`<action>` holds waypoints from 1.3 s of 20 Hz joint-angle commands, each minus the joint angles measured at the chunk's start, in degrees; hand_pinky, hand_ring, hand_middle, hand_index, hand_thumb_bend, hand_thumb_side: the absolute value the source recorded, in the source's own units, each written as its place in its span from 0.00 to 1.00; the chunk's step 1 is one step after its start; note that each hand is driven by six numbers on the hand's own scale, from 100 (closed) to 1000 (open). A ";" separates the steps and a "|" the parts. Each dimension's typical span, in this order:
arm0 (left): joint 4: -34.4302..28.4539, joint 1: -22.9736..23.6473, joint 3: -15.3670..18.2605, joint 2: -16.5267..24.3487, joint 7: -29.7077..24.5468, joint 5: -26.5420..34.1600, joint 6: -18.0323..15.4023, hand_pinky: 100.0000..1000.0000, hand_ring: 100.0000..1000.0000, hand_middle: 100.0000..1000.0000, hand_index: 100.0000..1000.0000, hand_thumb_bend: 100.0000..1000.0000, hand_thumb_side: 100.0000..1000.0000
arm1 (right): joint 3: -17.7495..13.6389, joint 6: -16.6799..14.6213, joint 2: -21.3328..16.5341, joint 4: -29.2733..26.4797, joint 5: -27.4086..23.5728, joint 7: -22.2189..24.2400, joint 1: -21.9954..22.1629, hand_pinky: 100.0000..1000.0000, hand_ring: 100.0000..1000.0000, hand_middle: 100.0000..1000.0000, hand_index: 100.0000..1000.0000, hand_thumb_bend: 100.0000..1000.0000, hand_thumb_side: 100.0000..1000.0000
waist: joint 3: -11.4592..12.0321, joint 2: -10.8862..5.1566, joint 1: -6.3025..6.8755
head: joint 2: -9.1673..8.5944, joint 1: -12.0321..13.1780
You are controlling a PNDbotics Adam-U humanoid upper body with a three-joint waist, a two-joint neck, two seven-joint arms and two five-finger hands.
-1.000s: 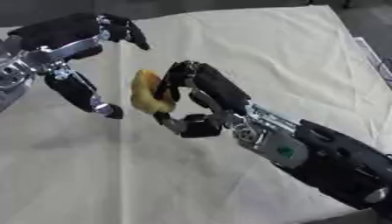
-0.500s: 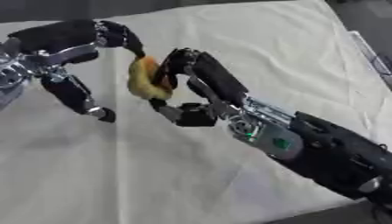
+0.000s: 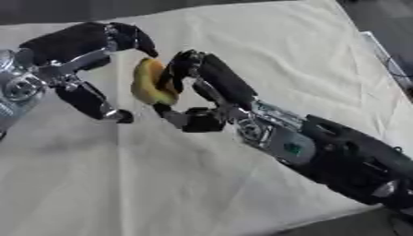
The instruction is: Pick up the objects with one hand, pass them to the other hand, and then place them into the box on the other side of the table.
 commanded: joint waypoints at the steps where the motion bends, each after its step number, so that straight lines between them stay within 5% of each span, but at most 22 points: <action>1: -0.04 -0.91 0.81 -0.21 1.76 -0.65 0.06 0.77 0.79 0.77 0.81 0.70 0.00 | -0.43 -0.20 -1.66 -0.86 -0.43 0.25 -0.22 0.46 0.57 0.23 0.36 0.16 0.00 | -0.12 -2.15 0.34 | -0.65 0.19; 17: 0.07 -1.26 0.84 -1.09 5.76 4.33 -5.02 0.73 0.75 0.66 0.72 0.56 0.00 | -0.62 -0.86 -1.68 -0.86 -0.29 0.26 0.47 0.46 0.57 0.23 0.35 0.16 0.00 | -0.44 -1.81 0.41 | -0.75 0.39; 26: 0.96 -1.15 0.80 -1.51 3.00 6.49 -7.69 0.72 0.74 0.61 0.68 0.32 0.00 | -0.70 -1.06 -1.74 -0.86 -0.13 0.05 0.77 0.46 0.57 0.23 0.35 0.16 0.00 | -0.65 -1.92 0.43 | -0.38 0.41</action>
